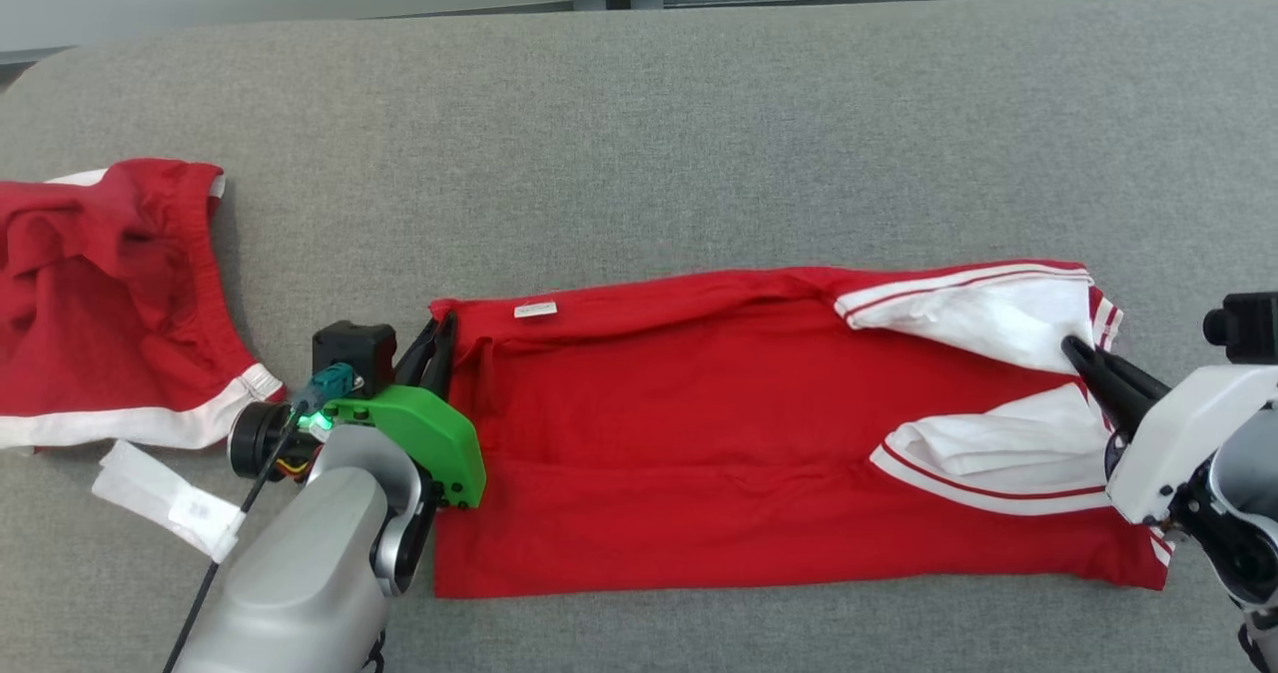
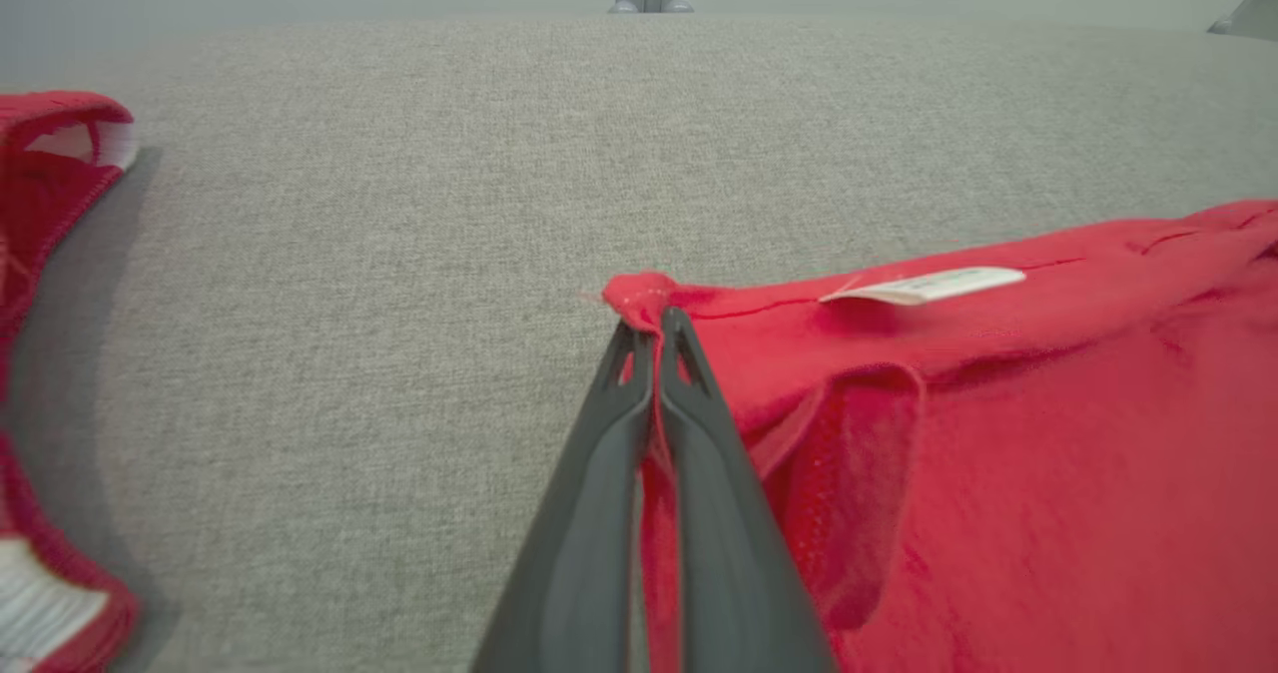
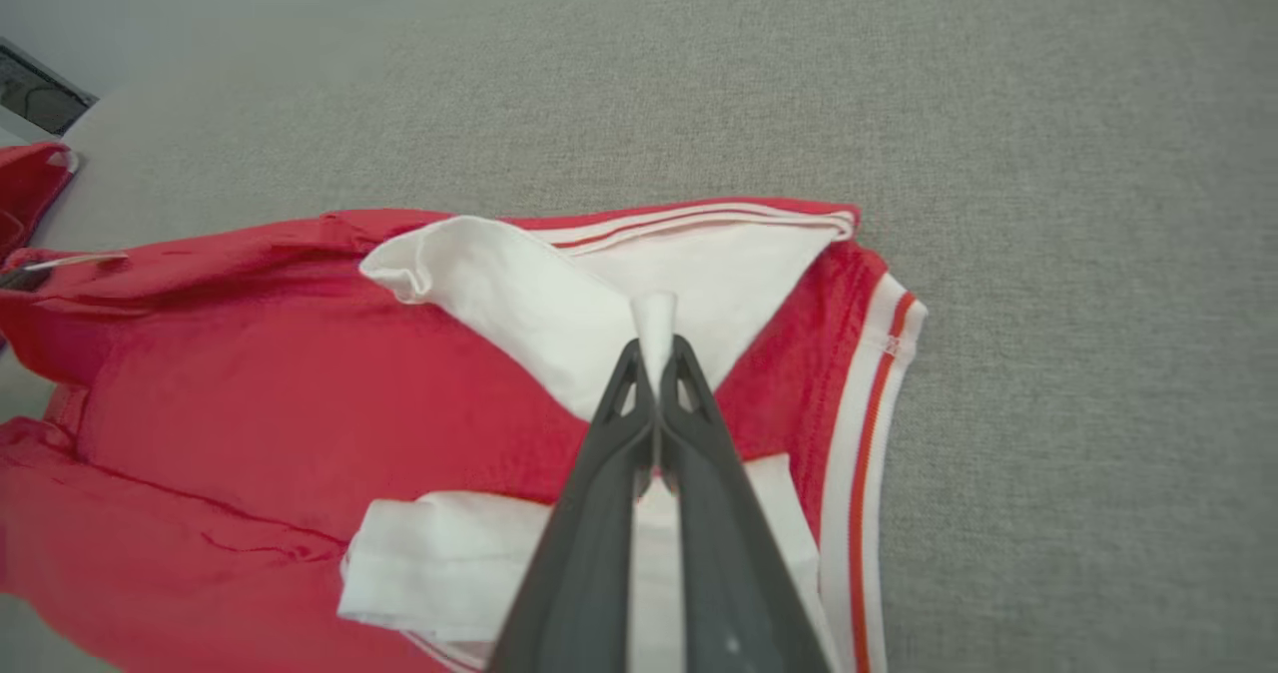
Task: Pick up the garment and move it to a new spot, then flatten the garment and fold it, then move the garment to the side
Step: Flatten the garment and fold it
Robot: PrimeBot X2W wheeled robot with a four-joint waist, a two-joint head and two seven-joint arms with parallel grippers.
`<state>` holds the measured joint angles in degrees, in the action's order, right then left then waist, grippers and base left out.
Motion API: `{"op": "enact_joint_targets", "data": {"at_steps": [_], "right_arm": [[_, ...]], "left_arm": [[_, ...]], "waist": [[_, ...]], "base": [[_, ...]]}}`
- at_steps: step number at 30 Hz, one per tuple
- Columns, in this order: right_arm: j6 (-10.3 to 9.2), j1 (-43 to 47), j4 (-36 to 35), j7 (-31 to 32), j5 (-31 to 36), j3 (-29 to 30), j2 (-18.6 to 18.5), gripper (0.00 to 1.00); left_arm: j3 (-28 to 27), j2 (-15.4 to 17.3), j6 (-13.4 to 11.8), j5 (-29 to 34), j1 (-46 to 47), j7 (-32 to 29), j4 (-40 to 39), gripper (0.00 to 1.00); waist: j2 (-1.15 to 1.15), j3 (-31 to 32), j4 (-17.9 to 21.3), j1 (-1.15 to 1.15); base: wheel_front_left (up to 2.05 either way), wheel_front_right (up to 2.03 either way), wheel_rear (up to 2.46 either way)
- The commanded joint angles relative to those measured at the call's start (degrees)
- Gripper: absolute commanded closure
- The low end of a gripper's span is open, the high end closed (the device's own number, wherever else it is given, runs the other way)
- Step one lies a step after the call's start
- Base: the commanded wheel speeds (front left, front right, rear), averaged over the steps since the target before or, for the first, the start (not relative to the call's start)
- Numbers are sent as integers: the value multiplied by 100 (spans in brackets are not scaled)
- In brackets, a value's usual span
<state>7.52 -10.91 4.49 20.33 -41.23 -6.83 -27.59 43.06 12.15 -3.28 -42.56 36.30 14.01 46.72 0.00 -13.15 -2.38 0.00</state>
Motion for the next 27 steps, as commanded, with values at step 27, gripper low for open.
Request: {"op": "enact_joint_targets", "data": {"at_steps": [27], "right_arm": [[-6,1629,-1300,705,-355,886,397,100]], "left_arm": [[-769,423,116,938,-1474,118,-1530,100]], "waist": [[0,523,161,0]], "base": [[0,0,0]]}}
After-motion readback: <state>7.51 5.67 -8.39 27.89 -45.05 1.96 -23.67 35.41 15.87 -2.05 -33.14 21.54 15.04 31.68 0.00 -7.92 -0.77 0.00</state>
